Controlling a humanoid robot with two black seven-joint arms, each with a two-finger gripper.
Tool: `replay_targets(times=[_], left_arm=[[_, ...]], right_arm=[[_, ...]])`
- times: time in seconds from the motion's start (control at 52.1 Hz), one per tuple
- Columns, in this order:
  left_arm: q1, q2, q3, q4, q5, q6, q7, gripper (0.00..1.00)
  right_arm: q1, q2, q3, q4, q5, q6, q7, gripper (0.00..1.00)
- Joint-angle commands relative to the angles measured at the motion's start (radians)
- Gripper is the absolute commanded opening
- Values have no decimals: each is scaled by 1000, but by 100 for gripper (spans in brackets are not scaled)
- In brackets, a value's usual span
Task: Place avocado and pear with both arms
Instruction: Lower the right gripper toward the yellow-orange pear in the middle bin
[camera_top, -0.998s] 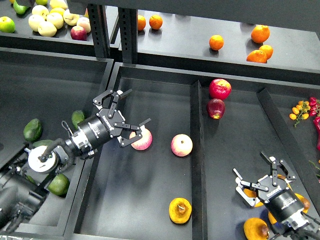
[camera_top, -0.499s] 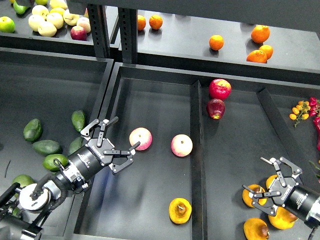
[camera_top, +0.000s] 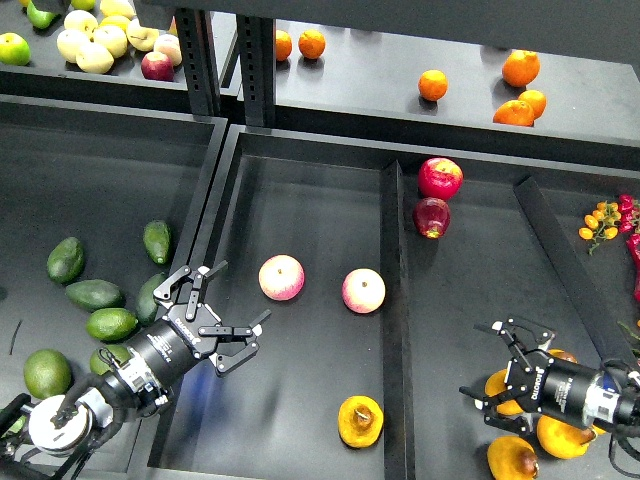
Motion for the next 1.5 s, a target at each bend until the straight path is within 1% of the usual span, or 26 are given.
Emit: replay_targets(times=[0.0,0.134,0.173,0.518,0.806,1.248,1.478], left_arm=[[5,0,-8,-13,-43,0,0,99],[20,0,-11,-41,-44,0,0,99],[20,0,-11,-47,-44,0,0,99],[22,0,-12,-44,-44,0,0,99],[23,0,-11,-44,-46,0,0,99],[23,0,-11,-43,-46,0,0,99],[25,0,-11,-43,-46,0,0,99]], right_arm=[[11,27,-40,-8,-3,0,0,100],[19,58,-77,-40,-1,0,0,100],[45,73,-117,-69,-1,0,0,100],[121,147,-224,-138,-1,0,0,100],[123,222,-244,-196,-3,0,0,99],[126,251,-309,-238,-3,0,0,98],[126,280,-309,-259,-3,0,0,97]])
